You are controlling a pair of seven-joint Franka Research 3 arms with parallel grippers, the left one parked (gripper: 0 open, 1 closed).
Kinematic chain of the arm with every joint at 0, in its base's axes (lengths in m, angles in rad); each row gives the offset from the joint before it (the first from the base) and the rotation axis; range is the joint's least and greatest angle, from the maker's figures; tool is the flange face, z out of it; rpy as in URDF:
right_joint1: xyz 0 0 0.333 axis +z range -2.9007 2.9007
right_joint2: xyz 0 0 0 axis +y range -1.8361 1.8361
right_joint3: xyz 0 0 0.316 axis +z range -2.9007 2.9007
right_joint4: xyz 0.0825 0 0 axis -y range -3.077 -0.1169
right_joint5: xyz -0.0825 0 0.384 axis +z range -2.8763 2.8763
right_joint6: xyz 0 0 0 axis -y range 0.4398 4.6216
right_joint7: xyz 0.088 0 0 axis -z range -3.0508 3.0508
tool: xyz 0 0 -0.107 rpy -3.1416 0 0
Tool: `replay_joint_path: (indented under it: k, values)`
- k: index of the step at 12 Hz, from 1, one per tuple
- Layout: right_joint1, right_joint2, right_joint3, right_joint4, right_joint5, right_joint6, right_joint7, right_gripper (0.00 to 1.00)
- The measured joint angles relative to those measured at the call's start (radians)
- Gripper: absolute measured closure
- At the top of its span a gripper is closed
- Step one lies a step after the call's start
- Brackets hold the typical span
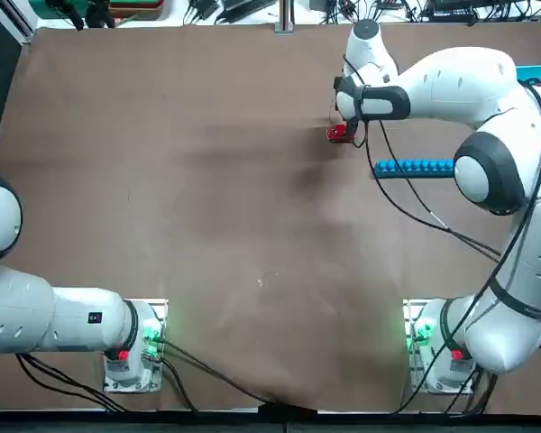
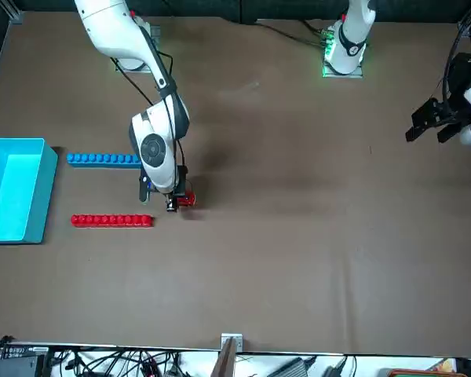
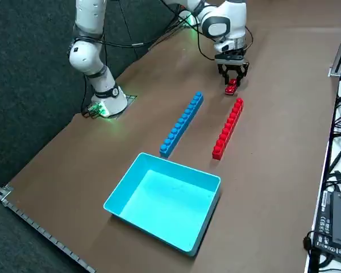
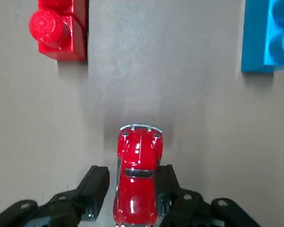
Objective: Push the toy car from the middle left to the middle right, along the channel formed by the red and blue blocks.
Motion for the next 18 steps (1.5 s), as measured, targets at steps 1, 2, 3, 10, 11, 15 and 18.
replay_joint_path:
  k: [1,2,3,10,11,15,18]
  values:
    - [0.001,0.003,0.000,0.000,0.000,0.001,0.001,0.39]
    - [0.002,0.005,0.000,0.000,0.000,0.002,0.005,0.40]
    - [0.003,0.006,0.000,0.000,0.000,0.003,0.013,0.41]
    - [0.019,0.012,0.001,0.000,0.000,0.017,0.041,0.54]
    - [0.020,0.012,0.001,0.000,0.000,0.019,0.041,0.56]
    - [0.035,0.014,0.002,0.000,0.001,0.040,0.048,0.57]
    - [0.048,0.017,0.002,0.000,0.025,0.064,0.050,0.57]
